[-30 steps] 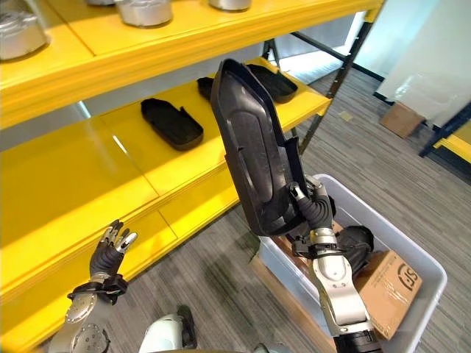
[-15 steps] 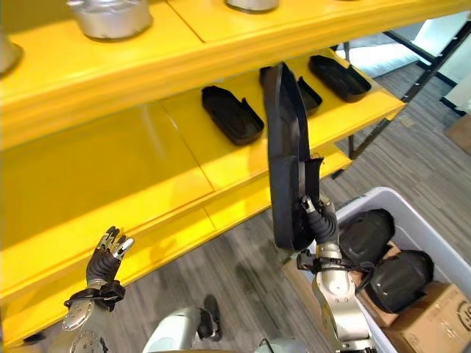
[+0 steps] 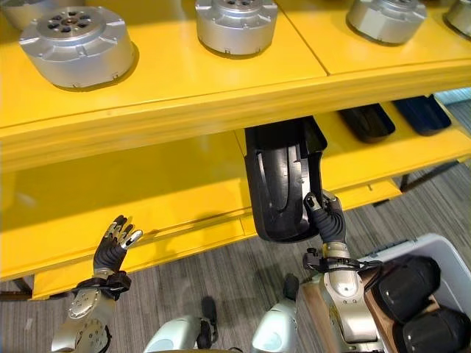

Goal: Move parts from the plastic box to the shelf.

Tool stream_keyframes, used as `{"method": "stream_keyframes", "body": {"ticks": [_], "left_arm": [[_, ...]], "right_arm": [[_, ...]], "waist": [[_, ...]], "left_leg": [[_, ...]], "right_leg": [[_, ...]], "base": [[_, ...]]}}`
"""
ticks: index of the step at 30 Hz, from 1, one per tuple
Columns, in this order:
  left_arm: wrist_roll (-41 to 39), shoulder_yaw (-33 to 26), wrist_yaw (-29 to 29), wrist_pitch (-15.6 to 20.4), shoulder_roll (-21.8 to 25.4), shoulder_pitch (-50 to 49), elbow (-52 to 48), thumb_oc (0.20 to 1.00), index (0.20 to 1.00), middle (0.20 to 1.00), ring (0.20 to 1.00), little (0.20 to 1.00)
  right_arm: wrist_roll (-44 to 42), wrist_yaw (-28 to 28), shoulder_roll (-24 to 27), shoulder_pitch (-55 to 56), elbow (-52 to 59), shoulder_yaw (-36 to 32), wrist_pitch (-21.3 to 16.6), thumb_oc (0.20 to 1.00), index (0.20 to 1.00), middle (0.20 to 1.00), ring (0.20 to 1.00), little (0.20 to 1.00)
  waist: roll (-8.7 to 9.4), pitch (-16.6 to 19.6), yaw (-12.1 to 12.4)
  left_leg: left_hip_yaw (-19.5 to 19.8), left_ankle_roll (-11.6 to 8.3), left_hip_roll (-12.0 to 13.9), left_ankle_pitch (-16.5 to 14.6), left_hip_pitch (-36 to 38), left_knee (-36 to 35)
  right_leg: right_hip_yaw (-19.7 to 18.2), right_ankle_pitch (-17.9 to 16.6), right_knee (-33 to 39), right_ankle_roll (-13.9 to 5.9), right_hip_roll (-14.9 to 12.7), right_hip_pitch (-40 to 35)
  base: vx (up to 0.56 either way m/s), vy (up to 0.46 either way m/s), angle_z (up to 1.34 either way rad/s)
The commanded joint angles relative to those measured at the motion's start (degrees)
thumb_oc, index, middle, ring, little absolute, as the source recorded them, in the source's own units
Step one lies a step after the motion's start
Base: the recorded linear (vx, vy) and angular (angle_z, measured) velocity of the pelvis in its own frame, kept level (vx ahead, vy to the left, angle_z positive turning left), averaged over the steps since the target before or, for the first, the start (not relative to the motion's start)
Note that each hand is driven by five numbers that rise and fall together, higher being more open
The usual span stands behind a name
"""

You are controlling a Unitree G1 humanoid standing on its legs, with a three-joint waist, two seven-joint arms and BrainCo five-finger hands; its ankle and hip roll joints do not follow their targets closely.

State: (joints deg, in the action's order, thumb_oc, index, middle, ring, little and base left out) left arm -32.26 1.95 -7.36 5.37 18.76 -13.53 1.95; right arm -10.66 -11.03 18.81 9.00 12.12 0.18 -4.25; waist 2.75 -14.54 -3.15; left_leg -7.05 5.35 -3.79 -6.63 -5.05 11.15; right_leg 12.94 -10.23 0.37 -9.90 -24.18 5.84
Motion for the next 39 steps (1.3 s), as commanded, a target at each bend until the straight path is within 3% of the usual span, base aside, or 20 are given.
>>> {"method": "stream_keyframes", "body": {"ticks": [1, 4, 7, 10, 14, 17, 21, 24, 30, 34, 36, 37, 39], "left_arm": [[1.64, -0.82, 1.16, 2.74, 1.23, -0.67, -4.11, 1.000, 1.000, 1.000, 1.000, 1.000], [1.43, -1.49, 1.45, 2.60, 0.63, -2.38, -4.57, 1.000, 1.000, 1.000, 1.000, 1.000], [0.57, -1.42, 1.85, 2.55, 0.00, -3.17, -5.17, 1.000, 1.000, 1.000, 1.000, 1.000], [-0.12, -1.18, 2.11, 2.12, -0.43, -3.75, -5.58, 1.000, 1.000, 1.000, 1.000, 1.000], [-0.12, -1.18, 2.11, 2.11, -0.44, -3.76, -5.58, 1.000, 1.000, 1.000, 1.000, 1.000], [-0.95, -0.66, 2.53, 1.82, -0.90, -5.03, -5.97, 1.000, 1.000, 1.000, 1.000, 1.000], [-1.48, 0.01, 2.76, 1.85, -0.97, -4.55, -6.15, 1.000, 1.000, 1.000, 1.000, 1.000], [-1.77, 0.77, 3.00, 1.79, -0.90, -4.11, -6.51, 1.000, 1.000, 1.000, 1.000, 1.000], [-2.69, 2.92, 3.40, 1.48, 0.62, -2.04, -6.98, 1.000, 1.000, 1.000, 1.000, 1.000], [-3.39, 3.77, 3.55, 1.42, 1.98, -1.52, -7.70, 1.000, 1.000, 1.000, 1.000, 1.000], [-3.19, 4.04, 3.36, 1.46, 2.70, -1.00, -7.90, 1.000, 1.000, 1.000, 1.000, 1.000], [-3.58, 3.91, 3.37, 1.49, 3.19, -1.12, -8.09, 1.000, 1.000, 1.000, 1.000, 1.000], [-3.89, 3.91, 3.24, 1.77, 3.55, -1.25, -8.32, 1.000, 1.000, 1.000, 1.000, 1.000]], "right_arm": [[-3.52, 0.40, 0.22, -3.79, 2.57, -5.35, -5.23, 0.200, 0.200, 0.200, 0.200, 0.200], [-3.49, 0.84, 0.74, -3.89, 2.56, -5.00, -5.16, 0.200, 0.200, 0.200, 0.200, 0.200], [-3.97, 1.23, 1.48, -3.94, 2.55, -5.05, -5.27, 0.200, 0.200, 0.200, 0.200, 0.200], [-4.37, 1.48, 1.66, -3.77, 2.54, -4.68, -5.21, 0.200, 0.200, 0.200, 0.200, 0.200], [-4.37, 1.48, 1.66, -3.77, 2.54, -4.68, -5.21, 0.200, 0.200, 0.200, 0.200, 0.200], [-3.93, 1.69, 3.01, -5.37, 2.02, -2.48, -5.04, 0.200, 0.200, 0.200, 0.200, 0.200], [-3.83, 1.20, 4.19, -7.89, 1.39, -0.98, -4.93, 0.200, 0.200, 0.200, 0.200, 0.200], [-4.13, 0.84, 5.32, -10.81, 0.57, 0.51, -4.65, 0.200, 0.200, 0.200, 0.200, 0.200], [-4.07, -0.85, 6.06, -16.70, -3.13, 4.09, -3.50, 0.200, 0.200, 0.200, 0.200, 0.200], [-3.35, -1.41, 5.58, -20.28, -5.10, 6.49, -2.29, 0.200, 0.200, 0.200, 0.200, 0.200], [-3.50, -1.99, 5.32, -21.33, -6.02, 6.79, -2.37, 0.200, 0.200, 0.200, 0.200, 0.200], [-3.22, -2.07, 5.02, -23.83, -7.39, 8.29, -1.66, 0.200, 0.200, 0.200, 0.200, 0.200], [-3.35, -2.30, 4.60, -25.20, -8.41, 9.29, -1.34, 0.200, 0.200, 0.200, 0.200, 0.200]], "waist": [[1.48, 3.07, -0.73], [1.32, 3.40, 0.04], [0.57, 3.74, 0.52], [0.07, 3.95, 0.67], [0.06, 3.94, 0.64], [-1.43, 4.35, 1.88], [-1.97, 3.77, 2.58], [-2.64, 3.15, 3.22], [-4.28, 0.56, 4.77], [-5.12, -0.29, 6.19], [-5.07, -1.06, 6.48], [-4.98, -1.61, 6.94], [-5.00, -1.81, 7.40]], "left_leg": [[-1.70, -8.41, 7.33, -2.74, 3.61, -0.38], [-1.44, -9.03, 8.84, -2.42, 4.14, -0.45], [-0.69, -10.84, 12.25, -1.08, 4.97, -1.39], [0.08, -11.86, 14.40, 0.37, 5.78, -3.08], [0.10, -11.87, 14.41, 0.38, 5.79, -3.09], [1.43, -13.80, 18.02, 3.41, 6.19, -5.59], [2.52, -14.78, 19.22, 4.95, 4.71, -5.47], [2.55, -15.49, 20.39, 5.51, 3.17, -4.08], [-0.04, -16.77, 22.52, 9.83, -0.21, -3.74], [-1.25, -16.74, 22.61, 8.94, -1.00, -3.53], [-1.91, -17.06, 22.94, 10.05, -2.65, -2.54], [-2.03, -16.10, 22.65, 7.98, -3.41, 0.30], [-2.33, -15.51, 22.31, 6.73, -3.28, 1.28]], "right_leg": [[-1.79, -2.18, -2.29, -3.86, 0.47, 1.37], [-0.38, -0.78, -3.33, -3.45, 1.35, 0.54], [1.47, 4.07, -4.88, -2.11, 3.55, -0.72], [2.49, 6.52, -5.81, -1.22, 5.24, -1.54], [2.52, 6.53, -5.80, -1.22, 5.25, -1.57], [5.44, 10.73, -8.60, 0.63, 7.82, -2.72], [7.68, 11.89, -9.74, 1.40, 8.16, -3.03], [9.82, 13.05, -10.91, 2.05, 8.14, -3.46], [15.94, 14.37, -13.76, 2.53, 5.69, -4.69], [17.75, 14.90, -15.42, 1.32, 3.98, -5.12], [19.02, 14.67, -15.59, 1.10, 3.01, -5.27], [18.33, 14.22, -16.61, 1.07, 2.12, -4.25], [17.63, 13.78, -16.37, 0.80, 1.79, -4.15]], "base": [[0.07, -0.171, 0.58], [0.08, -0.220, 0.10], [0.07, -0.262, -0.04], [0.03, -0.169, 0.07], [0.01, -0.037, 0.02], [0.02, -0.270, 0.17], [-0.05, -0.119, 0.45], [-0.03, -0.084, 0.51], [-0.03, -0.025, 0.58], [0.03, 0.035, 0.66], [-0.02, 0.068, 0.24], [0.01, 0.073, 0.24], [0.06, 0.122, 0.08]]}}
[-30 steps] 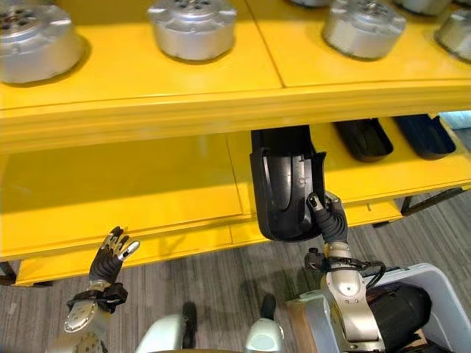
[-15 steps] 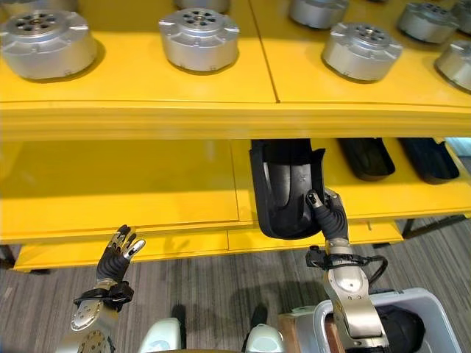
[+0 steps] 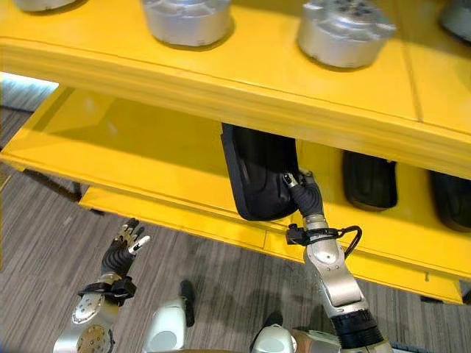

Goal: Move parts from the plastic box to the shelf.

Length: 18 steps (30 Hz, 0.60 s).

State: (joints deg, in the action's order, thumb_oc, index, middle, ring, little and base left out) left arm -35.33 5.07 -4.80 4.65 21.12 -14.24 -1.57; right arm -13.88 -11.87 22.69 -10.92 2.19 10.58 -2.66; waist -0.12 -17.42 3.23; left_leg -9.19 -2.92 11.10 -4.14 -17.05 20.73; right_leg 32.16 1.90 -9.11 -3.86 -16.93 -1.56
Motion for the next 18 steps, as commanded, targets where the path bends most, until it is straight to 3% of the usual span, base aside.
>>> {"method": "stream_keyframes", "body": {"ticks": [1, 11, 18], "left_arm": [[-0.93, 0.97, 0.52, 2.61, 2.03, -0.53, -5.27, 1.000, 1.000, 1.000, 1.000, 1.000], [-1.19, 3.07, -0.75, 3.36, 7.11, 2.47, -7.78, 1.000, 1.000, 1.000, 1.000, 1.000], [-1.74, 5.66, -1.72, 4.15, 9.59, 3.31, -8.44, 1.000, 1.000, 1.000, 1.000, 1.000]], "right_arm": [[-0.20, -1.76, -0.01, -7.59, -0.56, 0.01, -2.32, 0.200, 0.200, 0.200, 0.200, 0.200], [-1.72, -7.40, 1.27, -22.15, -9.45, -0.13, -1.23, 0.200, 0.200, 0.200, 0.200, 0.200], [-3.69, -14.46, 7.92, -38.14, -19.79, -3.14, -1.04, 0.200, 0.200, 0.200, 0.200, 0.200]], "waist": [[-2.05, 0.69, 2.01], [-2.49, -2.97, 4.78], [-4.39, -7.02, 5.65]], "left_leg": [[-0.62, -6.64, 6.94, 2.80, 8.40, -6.91], [0.85, -5.31, 3.85, -0.02, 1.19, -1.03], [1.01, -4.60, 2.85, -0.67, -4.81, 2.42]], "right_leg": [[-2.34, 0.89, -6.70, -5.84, -6.38, 3.32], [-4.81, -0.38, -8.93, -6.33, -9.28, 8.78], [-7.44, -0.50, -12.67, -6.40, -10.34, 16.35]], "base": [[0.08, 0.146, -0.14], [-0.02, 0.067, -0.06], [-0.06, 0.045, -0.01]]}}
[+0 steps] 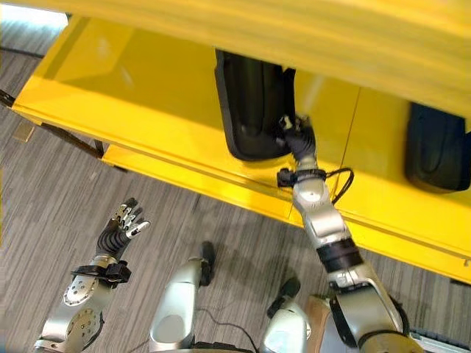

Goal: Move parts from the plastic box to the shelf.

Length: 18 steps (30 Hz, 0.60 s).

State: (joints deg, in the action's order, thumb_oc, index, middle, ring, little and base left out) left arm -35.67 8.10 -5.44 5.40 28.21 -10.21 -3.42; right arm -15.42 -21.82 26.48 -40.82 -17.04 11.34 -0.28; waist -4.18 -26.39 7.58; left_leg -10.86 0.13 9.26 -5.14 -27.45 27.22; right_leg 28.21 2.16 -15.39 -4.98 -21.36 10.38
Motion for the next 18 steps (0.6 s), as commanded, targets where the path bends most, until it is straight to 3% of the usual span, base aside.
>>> {"method": "stream_keyframes", "body": {"ticks": [1, 7, 18], "left_arm": [[-1.42, 2.63, -1.09, 3.41, 2.43, -0.52, -6.54, 1.000, 1.000, 1.000, 1.000, 1.000], [-2.83, 4.99, -1.85, 4.09, 2.55, 1.23, -6.12, 1.000, 1.000, 1.000, 1.000, 1.000], [-3.97, 6.97, -3.26, 5.03, 2.11, 4.33, -5.13, 1.000, 1.000, 1.000, 1.000, 1.000]], "right_arm": [[-2.25, -4.49, 4.25, -8.60, -0.88, -3.80, -3.55, 0.200, 0.200, 0.200, 0.200, 0.200], [-4.59, -7.77, 8.71, -18.56, -10.41, -4.06, -4.19, 0.200, 0.200, 0.200, 0.200, 0.200], [-7.61, -9.63, 10.14, -27.22, -25.87, -2.84, -3.98, 0.200, 0.200, 0.200, 0.200, 0.200]], "waist": [[-0.33, 1.95, 1.34], [-1.28, -0.24, 0.51], [-2.20, -2.06, -0.74]], "left_leg": [[2.64, -7.62, 4.68, 0.26, 5.34, -3.90], [2.49, -7.36, 4.54, 0.02, 1.36, -2.22], [1.83, -7.52, 5.04, 0.15, -1.52, -1.50]], "right_leg": [[-3.62, -0.70, -6.59, -5.29, -5.98, 4.74], [-6.17, -0.26, -9.21, -5.05, -6.68, 10.85], [-7.99, -0.84, -10.86, -5.37, -6.75, 15.92]], "base": [[-0.05, 0.031, -0.08], [-0.04, 0.039, -0.08], [-0.03, 0.013, -0.09]]}}
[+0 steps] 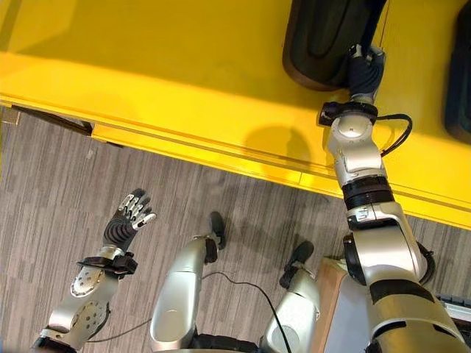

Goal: Move parts from the plastic box to the shelf.

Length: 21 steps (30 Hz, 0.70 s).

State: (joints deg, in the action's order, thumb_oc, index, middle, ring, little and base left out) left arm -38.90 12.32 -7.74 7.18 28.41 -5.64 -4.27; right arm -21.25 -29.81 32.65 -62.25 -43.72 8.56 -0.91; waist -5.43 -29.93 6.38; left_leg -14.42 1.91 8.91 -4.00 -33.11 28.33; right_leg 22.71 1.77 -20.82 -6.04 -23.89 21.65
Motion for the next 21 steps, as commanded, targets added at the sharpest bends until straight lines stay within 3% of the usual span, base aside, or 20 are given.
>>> {"method": "stream_keyframes", "body": {"ticks": [1, 11, 21], "left_arm": [[-0.78, 2.85, -1.05, 3.29, 1.80, 0.13, -4.20, 1.000, 1.000, 1.000, 1.000, 1.000], [-0.93, 4.46, -1.52, 3.92, 1.49, 2.48, -3.79, 1.000, 1.000, 1.000, 1.000, 1.000], [-1.14, 4.02, -2.37, 4.63, 0.83, 3.26, -3.29, 1.000, 1.000, 1.000, 1.000, 1.000]], "right_arm": [[-1.71, -1.63, 3.83, -6.31, -0.09, 0.16, -3.30, 0.200, 0.200, 0.200, 0.200, 0.200], [-1.05, -0.16, 3.08, -7.75, -7.52, 2.55, -2.56, 0.200, 0.200, 0.200, 0.200, 0.200], [-0.16, 0.90, 1.78, -5.55, -7.57, 3.47, -2.72, 0.200, 0.200, 0.200, 0.200, 0.200]], "waist": [[-1.00, 1.39, 0.35], [-1.08, 0.59, -0.42], [-0.67, 0.16, -0.88]], "left_leg": [[5.32, -9.32, 5.37, -1.03, 4.17, -2.57], [5.26, -9.31, 5.35, -1.31, 4.12, -1.88], [5.54, -9.57, 5.54, -0.87, 3.88, -2.02]], "right_leg": [[-2.77, -0.42, -5.46, -4.29, -4.18, 4.90], [-3.48, -0.70, -5.38, -4.31, -4.11, 5.27], [-3.23, -1.00, -5.14, -4.22, -3.90, 5.04]], "base": [[0.00, 0.000, 0.00], [-0.01, 0.000, -0.03], [0.00, 0.000, 0.00]]}}
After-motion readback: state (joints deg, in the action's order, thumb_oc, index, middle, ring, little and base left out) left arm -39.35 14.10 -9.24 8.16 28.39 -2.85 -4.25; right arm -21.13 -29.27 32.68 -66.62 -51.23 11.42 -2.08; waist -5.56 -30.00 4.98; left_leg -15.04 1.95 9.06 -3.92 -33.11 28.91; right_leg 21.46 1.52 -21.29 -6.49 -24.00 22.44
